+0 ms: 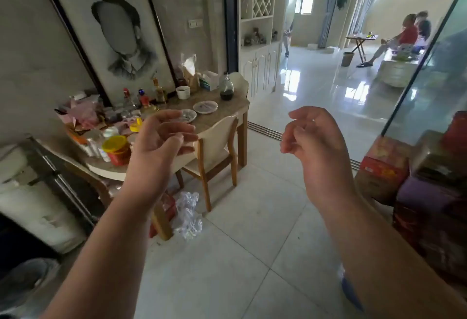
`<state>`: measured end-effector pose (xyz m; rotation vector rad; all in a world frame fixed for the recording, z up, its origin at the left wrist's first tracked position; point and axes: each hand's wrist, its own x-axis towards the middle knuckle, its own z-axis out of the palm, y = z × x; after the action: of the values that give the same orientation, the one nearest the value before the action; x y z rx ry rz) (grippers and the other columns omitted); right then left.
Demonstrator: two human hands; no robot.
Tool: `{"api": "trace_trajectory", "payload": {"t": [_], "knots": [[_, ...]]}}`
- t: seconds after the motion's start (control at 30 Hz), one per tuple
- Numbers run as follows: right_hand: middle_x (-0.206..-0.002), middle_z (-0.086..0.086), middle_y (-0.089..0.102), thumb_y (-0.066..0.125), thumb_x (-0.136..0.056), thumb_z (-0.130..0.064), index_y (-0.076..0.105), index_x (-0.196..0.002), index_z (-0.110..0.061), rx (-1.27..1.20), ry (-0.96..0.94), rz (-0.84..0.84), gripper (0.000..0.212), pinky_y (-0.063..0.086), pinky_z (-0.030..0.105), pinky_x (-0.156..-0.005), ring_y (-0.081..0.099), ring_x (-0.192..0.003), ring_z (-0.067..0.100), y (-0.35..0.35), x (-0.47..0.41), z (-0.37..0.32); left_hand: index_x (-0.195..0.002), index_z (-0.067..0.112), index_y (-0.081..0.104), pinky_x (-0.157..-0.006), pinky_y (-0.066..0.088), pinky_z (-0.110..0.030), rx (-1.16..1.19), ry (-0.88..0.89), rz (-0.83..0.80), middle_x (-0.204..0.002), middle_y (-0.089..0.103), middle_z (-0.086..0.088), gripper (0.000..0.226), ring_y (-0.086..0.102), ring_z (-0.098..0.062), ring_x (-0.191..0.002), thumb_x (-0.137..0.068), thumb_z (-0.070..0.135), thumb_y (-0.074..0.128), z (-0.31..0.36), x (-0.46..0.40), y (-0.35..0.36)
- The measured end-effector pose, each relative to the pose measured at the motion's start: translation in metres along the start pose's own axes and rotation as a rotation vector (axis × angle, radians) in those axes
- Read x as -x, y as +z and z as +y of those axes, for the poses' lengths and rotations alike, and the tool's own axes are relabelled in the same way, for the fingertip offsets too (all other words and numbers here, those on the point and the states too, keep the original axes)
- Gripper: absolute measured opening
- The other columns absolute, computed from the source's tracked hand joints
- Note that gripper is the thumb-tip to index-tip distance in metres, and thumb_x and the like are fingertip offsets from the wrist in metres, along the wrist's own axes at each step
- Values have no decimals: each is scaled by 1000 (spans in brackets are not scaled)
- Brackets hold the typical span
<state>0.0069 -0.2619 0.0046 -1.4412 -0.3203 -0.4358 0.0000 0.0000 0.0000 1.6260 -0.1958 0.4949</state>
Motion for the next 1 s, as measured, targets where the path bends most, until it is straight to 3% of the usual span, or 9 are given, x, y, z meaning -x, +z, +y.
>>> {"api": "trace_trajectory", "payload": {"t": [0.2,0.37,0.5,0.63,0.77,1.0], "knots": [[-74,5,63,49,-95,4,62,-105,-10,-3,71,43,21,53,41,-71,59,-72,27,-10,-68,64,-127,18,58,-80,61,-27,-1,-95,-66,-109,74,-4,35,75,-19,-101,-98,0,46,-65,-73,35],[-66,-7,66,49,-87,-7,63,-100,-15,-2,88,96,21,54,30,-66,60,-67,20,-8,-160,122,-124,25,59,-80,61,-30,16,-107,-93,-111,74,-2,38,75,-21,-103,-93,8,48,-128,-179,56],[-68,-8,68,48,-90,-5,65,-100,-18,36,124,154,22,56,31,-66,64,-67,15,-15,-234,166,-123,29,60,-79,61,-30,17,-155,-136,-111,74,3,40,75,-19,-102,-90,11,48,-175,-267,84],[-70,-9,69,46,-97,1,64,-100,-20,95,152,228,27,58,33,-68,65,-67,12,-34,-294,204,-127,28,59,-79,62,-27,9,-187,-215,-111,74,10,39,74,-14,-102,-92,11,48,-217,-342,135],[-69,-9,68,49,-89,-5,65,-99,-19,61,172,325,23,58,30,-66,64,-66,9,-67,-348,234,-114,39,60,-75,61,-24,20,-198,-263,-108,75,12,38,75,-12,-99,-95,8,47,-252,-400,193],[-69,-9,69,45,-95,2,64,-101,-16,113,197,394,27,57,28,-65,64,-66,9,-145,-463,320,-114,29,62,-75,61,-27,59,-213,-301,-105,76,3,32,77,-19,-95,-92,10,47,-330,-518,314]]}}
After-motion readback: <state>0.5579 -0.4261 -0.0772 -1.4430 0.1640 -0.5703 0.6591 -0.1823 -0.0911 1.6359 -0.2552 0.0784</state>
